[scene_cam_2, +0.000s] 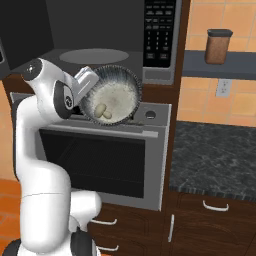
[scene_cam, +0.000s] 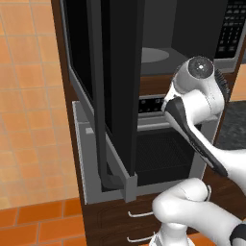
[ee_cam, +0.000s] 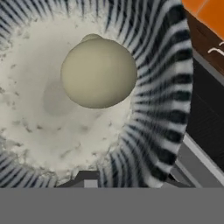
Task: Pick the mushroom from the sink and place it in the bowl. Then pick the bowl and place it in the microwave. Then close the microwave door and press the start button.
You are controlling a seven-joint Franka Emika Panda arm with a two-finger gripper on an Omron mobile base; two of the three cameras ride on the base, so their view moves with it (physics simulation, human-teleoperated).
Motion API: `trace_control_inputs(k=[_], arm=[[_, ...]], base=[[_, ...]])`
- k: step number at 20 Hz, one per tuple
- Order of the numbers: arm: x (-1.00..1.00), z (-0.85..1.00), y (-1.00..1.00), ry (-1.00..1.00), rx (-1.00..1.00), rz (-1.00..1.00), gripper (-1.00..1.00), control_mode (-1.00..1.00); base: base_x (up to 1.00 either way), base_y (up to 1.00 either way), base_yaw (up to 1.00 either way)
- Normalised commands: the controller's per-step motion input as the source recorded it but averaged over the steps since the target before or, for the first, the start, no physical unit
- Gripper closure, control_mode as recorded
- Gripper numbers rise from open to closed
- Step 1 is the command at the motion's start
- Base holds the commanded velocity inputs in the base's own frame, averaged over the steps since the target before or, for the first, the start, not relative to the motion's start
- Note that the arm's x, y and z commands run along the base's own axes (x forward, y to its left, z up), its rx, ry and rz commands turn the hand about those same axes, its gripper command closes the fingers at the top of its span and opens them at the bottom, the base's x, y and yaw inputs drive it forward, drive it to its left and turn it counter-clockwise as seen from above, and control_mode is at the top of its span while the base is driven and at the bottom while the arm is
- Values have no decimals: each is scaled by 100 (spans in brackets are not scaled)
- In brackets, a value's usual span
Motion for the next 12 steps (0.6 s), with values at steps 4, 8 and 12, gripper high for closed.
trace_control_inputs(k=[4, 8, 12], arm=[[4, 100, 52, -12, -40, 44, 100, -100], [-9, 83, 28, -11, -41, 52, 100, -100], [-8, 54, 1, -4, -38, 62, 100, -100]], base=[[0, 0, 0], [0, 0, 0], [0, 0, 0]])
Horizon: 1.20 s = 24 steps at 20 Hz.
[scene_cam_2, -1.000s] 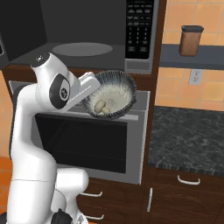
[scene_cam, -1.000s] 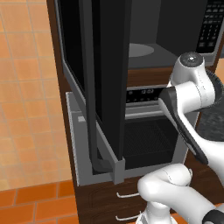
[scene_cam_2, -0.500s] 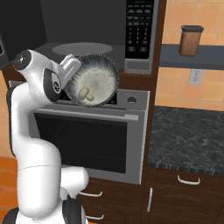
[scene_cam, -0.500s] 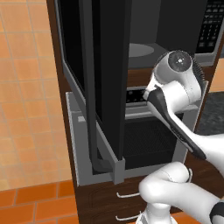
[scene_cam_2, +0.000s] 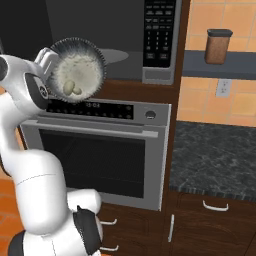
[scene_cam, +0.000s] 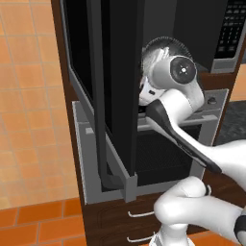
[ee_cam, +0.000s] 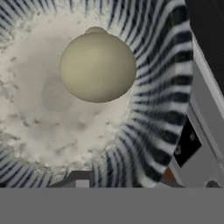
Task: Pick the mushroom from the sink and place it in the bowl. Then pick the bowl and place it in the microwave. Then close the microwave door and press the start button.
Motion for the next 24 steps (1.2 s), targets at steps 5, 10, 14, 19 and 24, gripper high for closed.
trace_control_inputs(k=[5, 10, 14, 19, 24], arm=[[-15, 83, -5, -2, -48, 48, 100, -100], [3, 100, -11, 2, -35, 25, 100, -100], [69, 100, -54, 25, -6, 5, 100, -100], [99, 72, -66, 35, -26, 5, 100, -100], [97, 0, -65, 33, -58, 28, 100, -100]], base=[[0, 0, 0], [0, 0, 0], [0, 0, 0], [0, 0, 0], [0, 0, 0]])
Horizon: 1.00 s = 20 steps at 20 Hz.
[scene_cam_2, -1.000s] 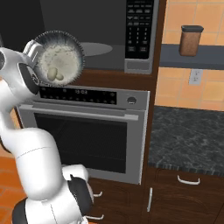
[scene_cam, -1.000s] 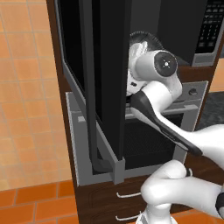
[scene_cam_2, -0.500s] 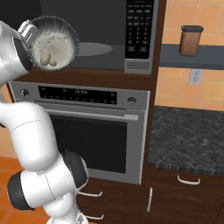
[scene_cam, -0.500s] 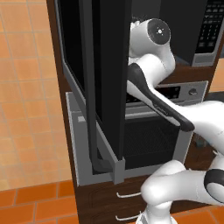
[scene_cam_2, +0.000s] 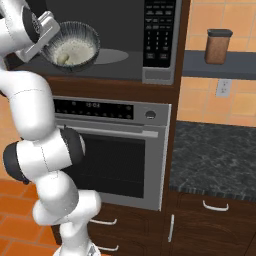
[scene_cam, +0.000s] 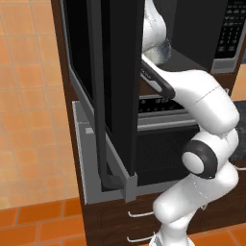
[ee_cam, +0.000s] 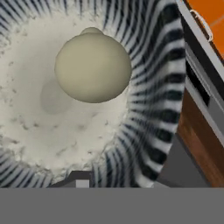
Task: Pick the mushroom from the sink and place it in the bowl. Then pick the bowl and place it in the microwave. Then close the microwave door and press the start button.
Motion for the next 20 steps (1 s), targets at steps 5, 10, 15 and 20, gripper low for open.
trace_control_inputs(k=[5, 10, 15, 20], arm=[[75, -1, -77, 19, -66, 32, 100, -100], [47, -2, -90, 11, -50, 37, 100, -100], [0, -5, -100, 2, -16, 51, 100, -100], [0, -9, -94, 3, -2, 45, -100, -100]], base=[[0, 0, 0], [0, 0, 0], [0, 0, 0], [0, 0, 0]])
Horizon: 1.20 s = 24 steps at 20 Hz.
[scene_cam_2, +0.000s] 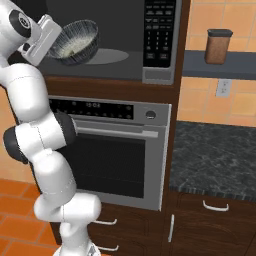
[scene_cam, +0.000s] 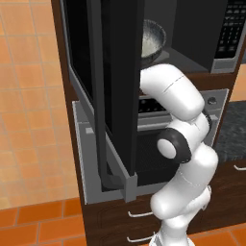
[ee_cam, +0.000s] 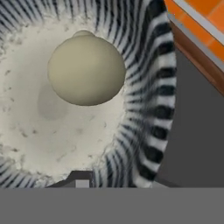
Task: Pick the mushroom from the sink and place it in the bowl. Then pick the bowl and place it in the microwave. Then close the microwave door and press the start button.
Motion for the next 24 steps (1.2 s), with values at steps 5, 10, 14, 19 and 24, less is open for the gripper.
trace_control_inputs(k=[5, 10, 14, 19, 24], arm=[[5, 0, -61, 0, 2, 27, -100, -100], [58, 22, -77, -3, 0, 30, -100, -100], [66, 66, -91, -14, -8, 39, -100, -100], [34, 11, -82, -16, -28, 40, -100, -100], [-51, 17, -17, -24, -30, 32, -100, -100]], base=[[0, 0, 0], [0, 0, 0], [0, 0, 0], [0, 0, 0], [0, 0, 0]])
